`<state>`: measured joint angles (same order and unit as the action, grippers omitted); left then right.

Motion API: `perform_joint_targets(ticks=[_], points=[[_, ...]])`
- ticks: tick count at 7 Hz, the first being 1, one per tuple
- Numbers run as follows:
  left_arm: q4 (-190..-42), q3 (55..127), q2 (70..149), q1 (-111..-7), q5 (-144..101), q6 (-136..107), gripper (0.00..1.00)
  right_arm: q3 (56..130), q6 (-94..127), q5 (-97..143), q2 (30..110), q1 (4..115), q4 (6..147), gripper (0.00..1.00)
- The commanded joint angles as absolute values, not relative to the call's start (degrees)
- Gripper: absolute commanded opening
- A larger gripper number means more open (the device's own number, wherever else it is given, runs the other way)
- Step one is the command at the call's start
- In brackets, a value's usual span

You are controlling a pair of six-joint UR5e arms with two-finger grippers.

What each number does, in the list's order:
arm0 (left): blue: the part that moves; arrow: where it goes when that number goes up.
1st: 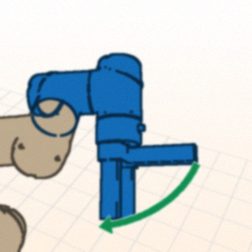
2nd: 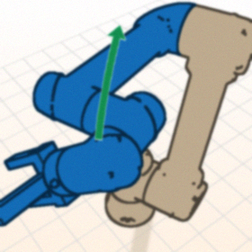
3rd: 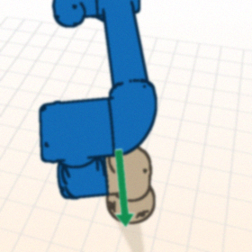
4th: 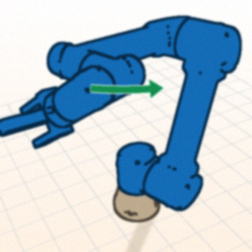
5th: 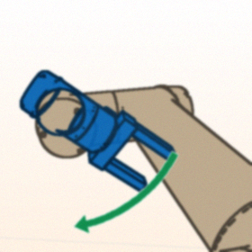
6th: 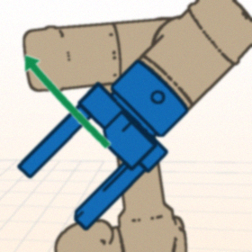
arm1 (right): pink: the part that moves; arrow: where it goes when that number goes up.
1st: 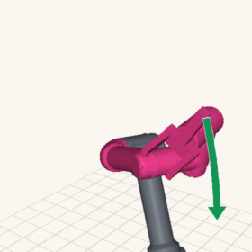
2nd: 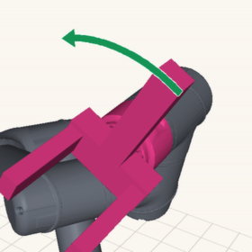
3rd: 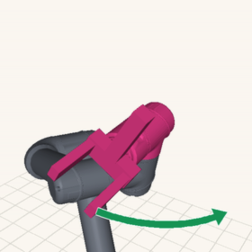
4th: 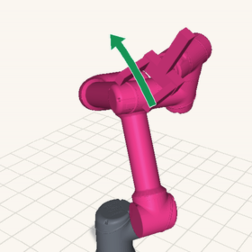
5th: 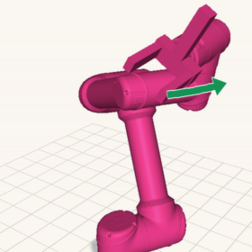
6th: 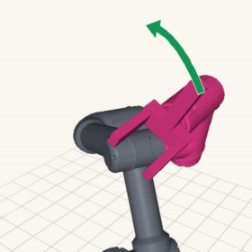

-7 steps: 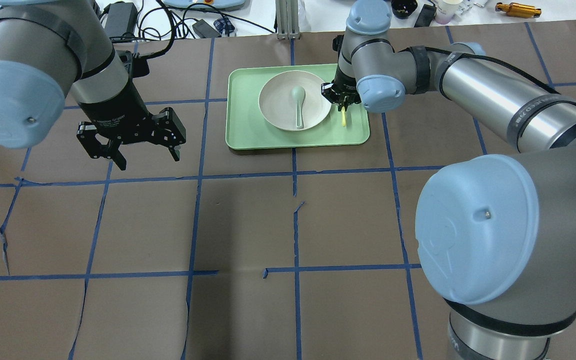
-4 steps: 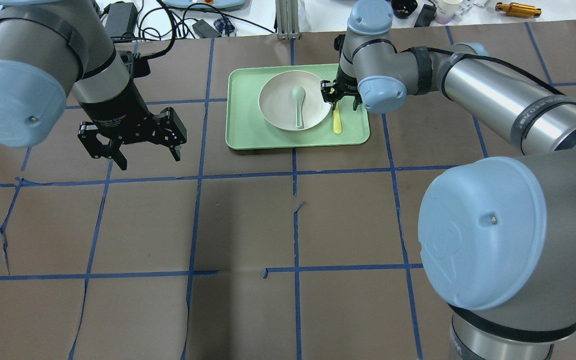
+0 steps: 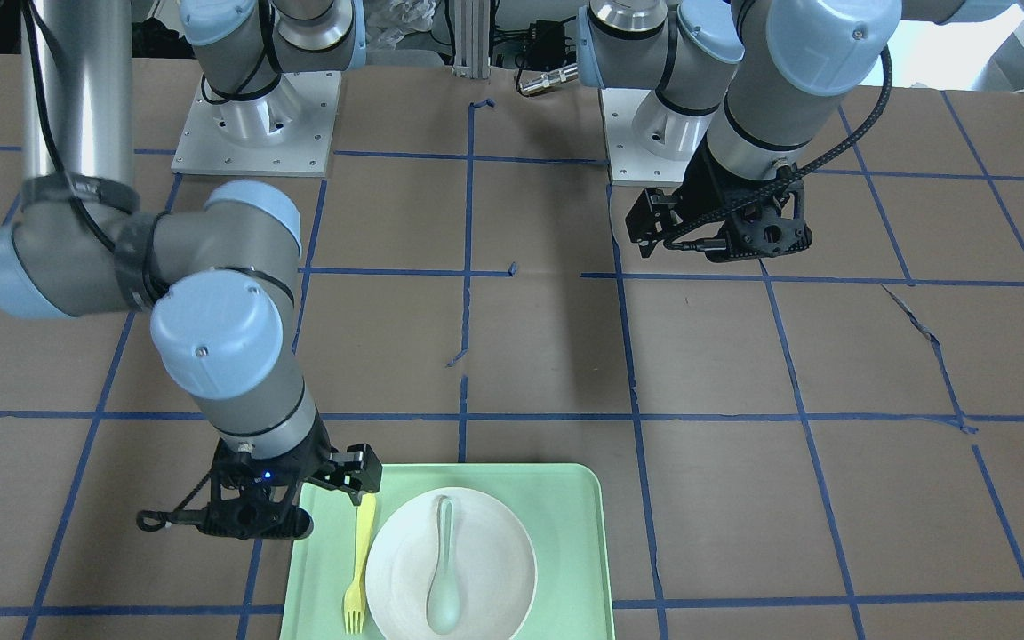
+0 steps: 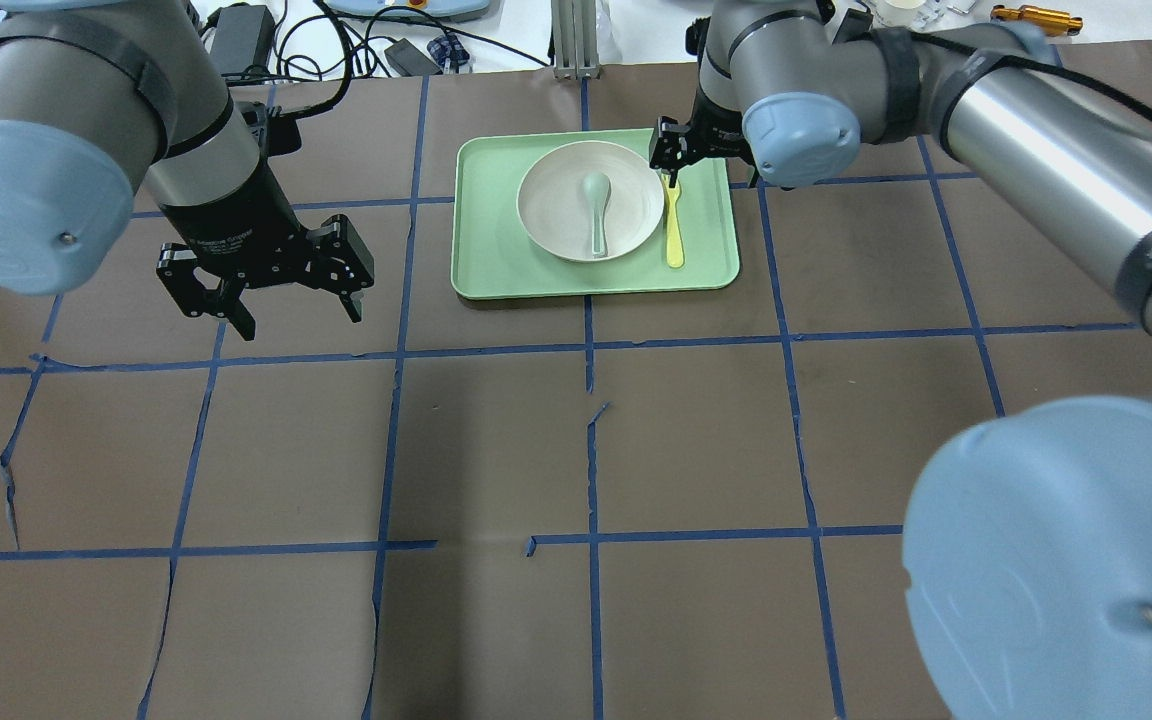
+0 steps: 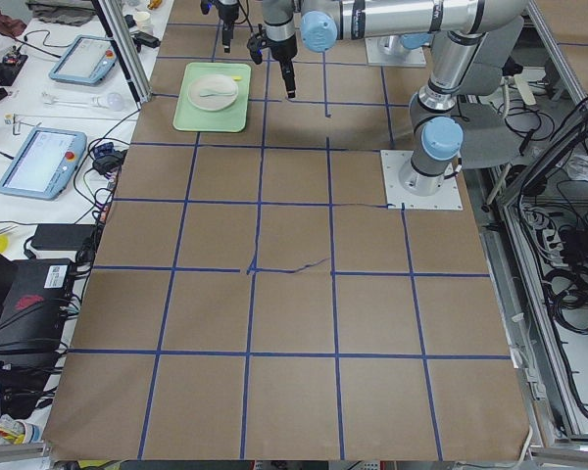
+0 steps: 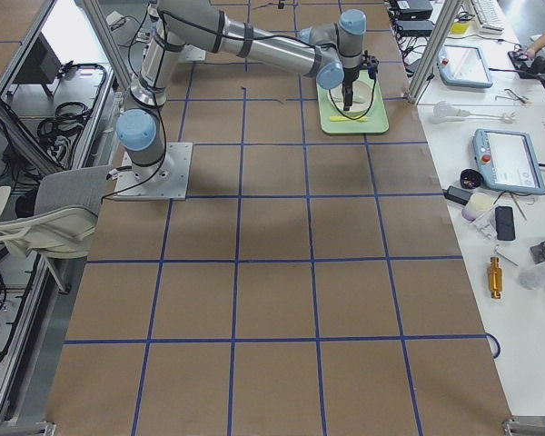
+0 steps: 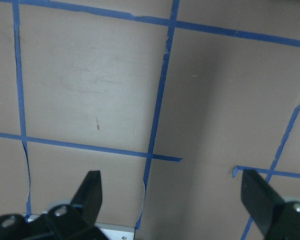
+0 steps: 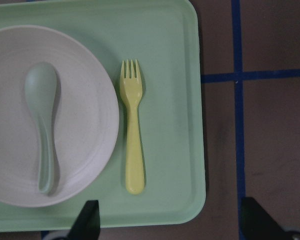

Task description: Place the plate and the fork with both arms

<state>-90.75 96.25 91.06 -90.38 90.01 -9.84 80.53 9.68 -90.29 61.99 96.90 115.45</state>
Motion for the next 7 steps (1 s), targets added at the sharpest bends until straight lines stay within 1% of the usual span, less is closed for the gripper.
perform_joint_targets(ticks=[1,3,4,7], points=[[-90.6,96.2,90.9,-90.8,89.9,-9.6,1.0,80.1,9.1,-90.6,71.2,94.9,103.4,1.0],[-90.6,96.2,90.7,-90.6,90.3,-9.5,1.0,80.2,8.9,-90.7,80.4,93.5,92.1,1.0],[-90.6,95.7,90.5,-90.5,90.3,-9.3,1.0,80.6,9.1,-90.3,83.4,93.9,90.0,1.0],[-90.8,94.9,90.5,-89.7,90.3,-7.7,1.0,85.8,8.7,-90.2,86.5,93.9,93.8,1.0]])
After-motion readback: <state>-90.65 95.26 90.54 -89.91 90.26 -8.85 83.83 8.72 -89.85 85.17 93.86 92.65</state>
